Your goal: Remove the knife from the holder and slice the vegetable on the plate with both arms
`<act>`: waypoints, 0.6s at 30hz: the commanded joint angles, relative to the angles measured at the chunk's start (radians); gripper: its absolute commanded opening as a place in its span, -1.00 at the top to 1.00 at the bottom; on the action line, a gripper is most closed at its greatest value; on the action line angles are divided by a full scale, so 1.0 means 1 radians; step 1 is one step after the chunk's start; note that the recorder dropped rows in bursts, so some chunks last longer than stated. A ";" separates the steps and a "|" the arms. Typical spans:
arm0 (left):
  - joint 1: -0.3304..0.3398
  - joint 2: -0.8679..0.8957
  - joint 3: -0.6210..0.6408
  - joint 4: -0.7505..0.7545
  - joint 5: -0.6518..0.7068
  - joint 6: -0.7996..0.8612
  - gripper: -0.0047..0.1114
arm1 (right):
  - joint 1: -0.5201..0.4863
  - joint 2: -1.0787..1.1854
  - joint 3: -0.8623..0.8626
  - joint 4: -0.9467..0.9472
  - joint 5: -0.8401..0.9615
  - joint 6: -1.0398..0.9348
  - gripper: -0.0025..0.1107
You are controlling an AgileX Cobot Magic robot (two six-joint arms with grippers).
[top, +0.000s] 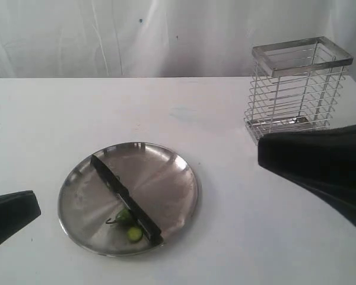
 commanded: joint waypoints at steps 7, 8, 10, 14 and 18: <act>0.002 -0.005 0.005 -0.014 0.013 -0.001 0.92 | 0.003 -0.096 0.006 -0.132 -0.062 -0.008 0.96; 0.002 -0.005 0.005 -0.014 0.013 -0.001 0.92 | 0.003 -0.096 0.006 -0.166 -0.068 -0.008 0.96; 0.002 -0.005 0.005 -0.014 0.013 -0.001 0.92 | 0.003 -0.092 0.006 -0.194 -0.081 -0.008 0.96; 0.002 -0.005 0.005 -0.014 0.013 -0.001 0.92 | 0.003 -0.084 0.012 -0.217 -0.137 -0.009 0.96; 0.002 -0.005 0.005 -0.014 0.015 -0.001 0.92 | -0.012 -0.091 0.154 -0.346 -0.360 0.044 0.96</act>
